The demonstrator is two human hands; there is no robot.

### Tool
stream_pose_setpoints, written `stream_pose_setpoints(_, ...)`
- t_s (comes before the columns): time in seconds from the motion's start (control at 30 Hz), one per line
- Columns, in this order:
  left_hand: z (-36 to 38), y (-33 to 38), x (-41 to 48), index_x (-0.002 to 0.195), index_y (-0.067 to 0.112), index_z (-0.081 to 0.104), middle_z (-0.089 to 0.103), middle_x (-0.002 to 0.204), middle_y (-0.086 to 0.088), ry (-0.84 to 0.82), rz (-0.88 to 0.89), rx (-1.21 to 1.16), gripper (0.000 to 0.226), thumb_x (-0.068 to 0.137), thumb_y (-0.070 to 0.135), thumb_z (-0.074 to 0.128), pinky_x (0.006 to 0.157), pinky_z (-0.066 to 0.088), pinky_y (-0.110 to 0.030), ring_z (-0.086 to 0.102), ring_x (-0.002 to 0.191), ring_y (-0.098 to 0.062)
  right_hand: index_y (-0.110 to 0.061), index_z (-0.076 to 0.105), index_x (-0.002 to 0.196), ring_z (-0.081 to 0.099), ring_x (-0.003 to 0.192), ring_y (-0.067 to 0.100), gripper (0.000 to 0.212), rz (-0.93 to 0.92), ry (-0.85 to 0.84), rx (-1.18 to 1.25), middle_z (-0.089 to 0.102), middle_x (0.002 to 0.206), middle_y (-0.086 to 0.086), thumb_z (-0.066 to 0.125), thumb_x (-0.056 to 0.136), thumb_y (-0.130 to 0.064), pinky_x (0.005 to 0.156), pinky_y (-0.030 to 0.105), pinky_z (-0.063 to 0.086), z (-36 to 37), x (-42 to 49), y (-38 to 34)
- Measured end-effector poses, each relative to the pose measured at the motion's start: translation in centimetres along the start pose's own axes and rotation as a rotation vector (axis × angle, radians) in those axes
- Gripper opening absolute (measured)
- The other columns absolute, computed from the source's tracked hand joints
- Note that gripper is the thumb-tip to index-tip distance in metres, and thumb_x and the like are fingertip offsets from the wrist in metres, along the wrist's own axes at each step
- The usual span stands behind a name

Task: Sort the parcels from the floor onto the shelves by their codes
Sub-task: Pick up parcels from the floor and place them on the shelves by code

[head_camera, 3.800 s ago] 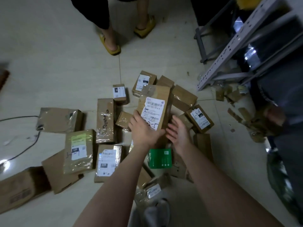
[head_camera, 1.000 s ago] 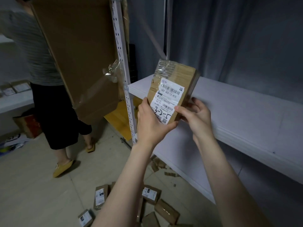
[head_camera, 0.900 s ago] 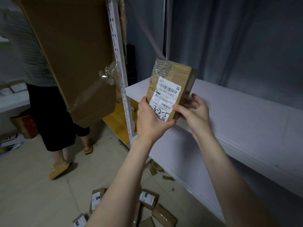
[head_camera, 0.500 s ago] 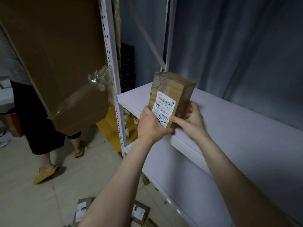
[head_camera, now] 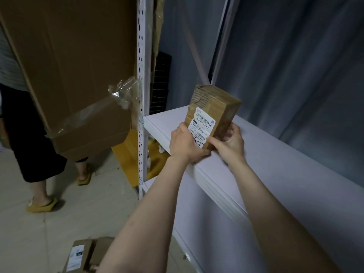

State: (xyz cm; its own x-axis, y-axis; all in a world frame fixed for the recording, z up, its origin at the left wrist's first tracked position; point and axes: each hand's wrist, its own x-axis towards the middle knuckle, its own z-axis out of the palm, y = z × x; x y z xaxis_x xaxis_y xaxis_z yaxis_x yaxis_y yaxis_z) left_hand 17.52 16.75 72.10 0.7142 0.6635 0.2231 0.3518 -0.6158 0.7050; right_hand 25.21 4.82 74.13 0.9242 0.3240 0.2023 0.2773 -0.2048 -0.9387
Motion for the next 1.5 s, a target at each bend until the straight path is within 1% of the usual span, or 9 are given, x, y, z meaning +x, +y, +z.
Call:
stream_pose_setpoints(0.13, 0.5, -0.4, 1.3, 0.127, 0.012, 0.034, 0.051, 0.121, -0.004, 0.013, -0.015, -0.059, 0.106, 0.046, 0.060, 0.084, 0.094, 0.050, -0.041, 0.048, 0.114, -0.024, -0.039, 0.049, 0.115, 0.070, 0.094, 0.005, 0.078, 0.016, -0.013, 0.015, 0.069, 0.101, -0.018, 0.087, 0.048, -0.032, 0.080, 0.044, 0.061, 0.9, 1.3, -0.5)
stream_pose_setpoints(0.27, 1.0, -0.8, 2.3, 0.132, 0.009, 0.035, 0.052, 0.126, -0.007, 0.081, -0.008, -0.049, 0.106, 0.052, 0.062, 0.081, 0.100, 0.046, -0.042, 0.048, 0.118, -0.027, -0.023, 0.047, 0.127, 0.069, 0.096, 0.009, 0.071, 0.061, -0.091, 0.124, 0.065, 0.104, -0.016, 0.081, 0.070, 0.003, 0.059, 0.033, 0.060, 1.9, 2.7, -1.3)
stream_pose_setpoints(0.43, 1.7, -1.4, 2.9, 0.152, 0.004, 0.010, 0.023, 0.159, -0.012, 0.119, -0.017, -0.004, 0.125, 0.066, 0.069, 0.074, 0.124, 0.008, -0.041, 0.008, 0.151, -0.030, -0.018, 0.051, 0.124, 0.070, 0.100, 0.016, 0.063, 0.077, -0.109, 0.137, 0.070, 0.110, -0.006, 0.078, 0.073, 0.005, 0.075, 0.045, 0.062, 3.0, 5.4, -1.6)
stream_pose_setpoints(0.63, 2.1, -1.7, 3.3, 0.154, 0.011, 0.013, 0.021, 0.162, -0.006, 0.116, 0.005, 0.034, 0.111, 0.076, 0.068, 0.066, 0.124, 0.007, -0.045, 0.003, 0.152, -0.026, -0.012, 0.058, 0.126, 0.071, 0.101, 0.018, 0.056, 0.085, -0.069, 0.111, 0.071, 0.116, 0.001, 0.075, 0.076, 0.005, 0.087, 0.045, 0.059, 4.3, 8.0, -1.2)
stream_pose_setpoints(0.77, 2.2, -1.9, 3.5, 0.155, 0.014, 0.012, 0.018, 0.163, -0.006, 0.074, -0.006, 0.074, 0.105, 0.080, 0.067, 0.061, 0.124, 0.006, -0.046, 0.003, 0.152, -0.025, -0.005, 0.059, 0.125, 0.071, 0.101, 0.015, 0.053, 0.080, -0.091, 0.117, 0.071, 0.118, 0.006, 0.075, 0.075, 0.008, 0.086, 0.031, 0.059, 4.4, 8.7, -0.9)
stream_pose_setpoints(1.07, 2.0, -1.7, 3.4, 0.155, 0.012, 0.014, 0.016, 0.163, -0.007, 0.031, -0.024, 0.141, 0.100, 0.084, 0.068, 0.056, 0.124, 0.004, -0.046, 0.002, 0.152, -0.026, -0.006, 0.064, 0.119, 0.068, 0.084, -0.003, 0.055, 0.089, -0.086, 0.071, 0.073, 0.112, 0.003, 0.086, 0.069, -0.001, 0.066, 0.010, 0.053, 4.3, 9.3, -1.0)
stream_pose_setpoints(1.27, 1.8, -1.5, 3.3, 0.155, 0.010, 0.013, 0.016, 0.163, -0.008, 0.036, -0.035, 0.123, 0.100, 0.084, 0.065, 0.059, 0.124, 0.004, -0.044, 0.002, 0.152, -0.025, -0.019, 0.069, 0.109, 0.071, 0.089, 0.005, 0.061, 0.139, -0.035, -0.011, 0.075, 0.105, -0.007, 0.092, 0.053, -0.028, 0.086, 0.026, 0.057, 5.1, 9.6, -0.7)
stream_pose_setpoints(1.37, 1.8, -1.5, 3.4, 0.155, 0.010, 0.012, 0.015, 0.164, -0.008, 0.035, -0.038, 0.124, 0.100, 0.085, 0.064, 0.059, 0.124, 0.004, -0.044, 0.002, 0.152, -0.025, -0.022, 0.068, 0.109, 0.072, 0.089, 0.007, 0.082, 0.154, -0.029, -0.028, 0.075, 0.100, -0.012, 0.086, 0.032, -0.045, 0.088, 0.034, 0.058, 5.2, 10.5, -0.1)
stream_pose_setpoints(1.5, 1.8, -1.5, 3.4, 0.155, 0.010, 0.013, 0.015, 0.164, -0.008, 0.042, -0.045, 0.120, 0.101, 0.084, 0.064, 0.059, 0.124, 0.005, -0.043, 0.002, 0.152, -0.025, -0.021, 0.065, 0.115, 0.072, 0.092, 0.008, 0.089, 0.161, -0.009, -0.002, 0.075, 0.104, -0.011, 0.085, 0.032, -0.047, 0.090, 0.034, 0.058, 5.5, 10.5, 0.1)
